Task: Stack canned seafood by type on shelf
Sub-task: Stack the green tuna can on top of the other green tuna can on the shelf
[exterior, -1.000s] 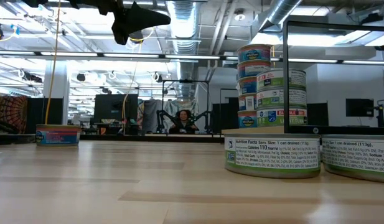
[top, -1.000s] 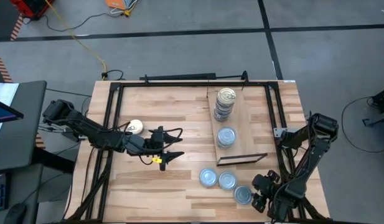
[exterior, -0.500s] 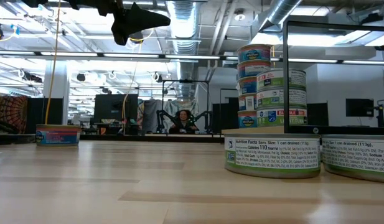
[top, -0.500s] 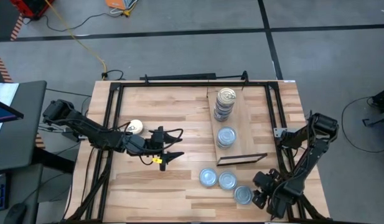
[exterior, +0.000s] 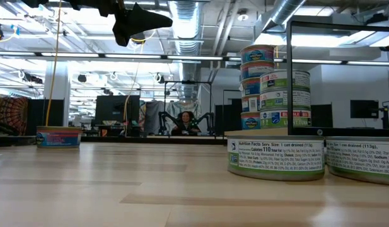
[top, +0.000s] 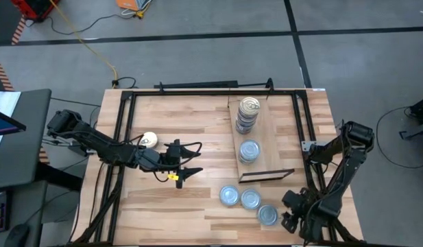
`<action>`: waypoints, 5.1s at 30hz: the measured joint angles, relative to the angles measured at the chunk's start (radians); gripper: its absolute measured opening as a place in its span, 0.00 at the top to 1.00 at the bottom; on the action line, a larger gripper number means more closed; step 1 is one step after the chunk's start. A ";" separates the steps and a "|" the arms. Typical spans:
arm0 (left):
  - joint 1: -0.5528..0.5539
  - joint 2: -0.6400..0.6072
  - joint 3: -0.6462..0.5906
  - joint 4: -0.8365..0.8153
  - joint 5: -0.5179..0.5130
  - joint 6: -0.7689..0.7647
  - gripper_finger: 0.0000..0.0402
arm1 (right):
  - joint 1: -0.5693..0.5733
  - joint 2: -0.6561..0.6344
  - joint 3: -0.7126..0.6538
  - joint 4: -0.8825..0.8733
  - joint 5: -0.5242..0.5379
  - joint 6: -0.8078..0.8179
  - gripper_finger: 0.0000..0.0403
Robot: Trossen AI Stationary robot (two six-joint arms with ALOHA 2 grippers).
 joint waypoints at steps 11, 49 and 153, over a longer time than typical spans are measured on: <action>0.000 0.000 0.000 0.000 -0.002 0.001 0.30 | -0.027 0.061 0.003 0.125 0.082 -0.114 0.32; 0.002 0.000 0.000 -0.015 -0.004 -0.001 0.30 | -0.041 0.100 -0.003 0.123 0.044 -0.071 0.32; 0.002 0.000 0.000 -0.060 -0.034 -0.007 0.30 | -0.105 0.418 0.359 -0.306 0.181 -0.726 0.93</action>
